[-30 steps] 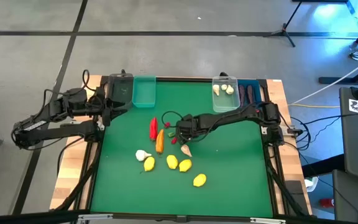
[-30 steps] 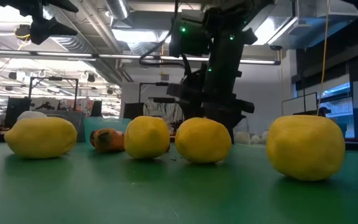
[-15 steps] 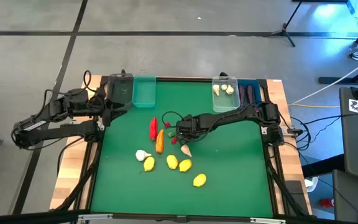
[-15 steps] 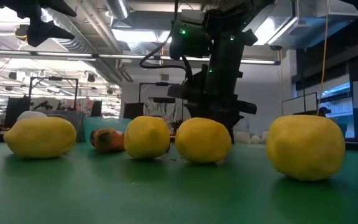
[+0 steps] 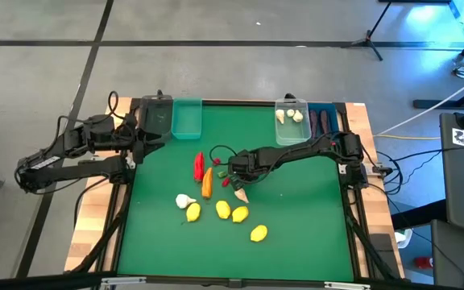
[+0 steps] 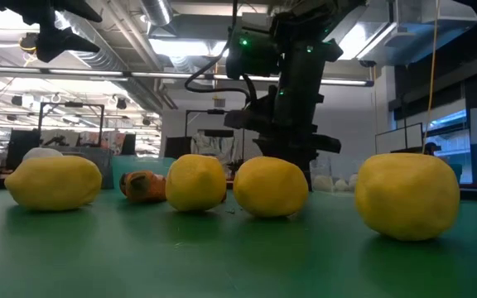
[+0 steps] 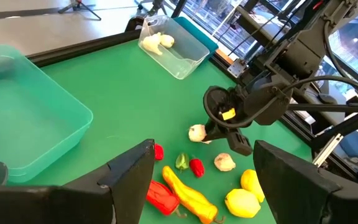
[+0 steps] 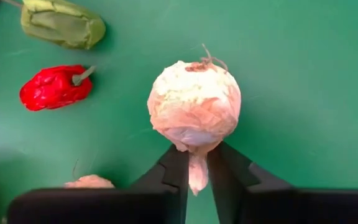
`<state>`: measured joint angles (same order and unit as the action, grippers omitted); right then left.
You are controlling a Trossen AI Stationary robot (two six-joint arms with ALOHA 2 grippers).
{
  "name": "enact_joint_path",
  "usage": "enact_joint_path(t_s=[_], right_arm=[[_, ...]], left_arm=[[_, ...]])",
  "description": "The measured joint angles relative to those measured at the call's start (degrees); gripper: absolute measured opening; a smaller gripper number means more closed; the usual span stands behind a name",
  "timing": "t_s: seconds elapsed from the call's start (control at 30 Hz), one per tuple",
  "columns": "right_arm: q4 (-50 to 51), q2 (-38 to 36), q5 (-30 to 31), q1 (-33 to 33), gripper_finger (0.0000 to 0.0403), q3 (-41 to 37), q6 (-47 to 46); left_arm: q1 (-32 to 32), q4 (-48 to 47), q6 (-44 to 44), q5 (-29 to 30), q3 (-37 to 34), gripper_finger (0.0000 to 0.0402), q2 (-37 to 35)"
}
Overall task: Sort produce into baskets
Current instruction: Put the garlic into the transparent bin
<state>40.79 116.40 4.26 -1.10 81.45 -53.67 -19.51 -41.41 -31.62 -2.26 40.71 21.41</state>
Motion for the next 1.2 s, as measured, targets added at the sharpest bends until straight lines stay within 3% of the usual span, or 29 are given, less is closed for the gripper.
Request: enact_joint_path(t_s=[0.27,0.5,0.9,1.2], right_arm=[[0.0,-1.3,-2.1,0.5,0.0047,0.0,2.1],[2.6,-7.7,-1.7,3.8,0.0046,0.0,5.9],[13.2,-19.8,5.9,13.5,0.0046,0.0,12.9],[26.7,-22.3,13.3,19.4,0.0046,0.0,15.5]], left_arm=[[0.0,0.0,0.0,0.0,0.0,0.0267,0.0],[0.0,0.0,0.2,0.0,0.0,0.0267,0.0],[0.0,0.0,0.5,1.4,0.0,0.0267,0.0],[0.0,0.0,0.5,2.7,0.0,0.0267,0.0]])
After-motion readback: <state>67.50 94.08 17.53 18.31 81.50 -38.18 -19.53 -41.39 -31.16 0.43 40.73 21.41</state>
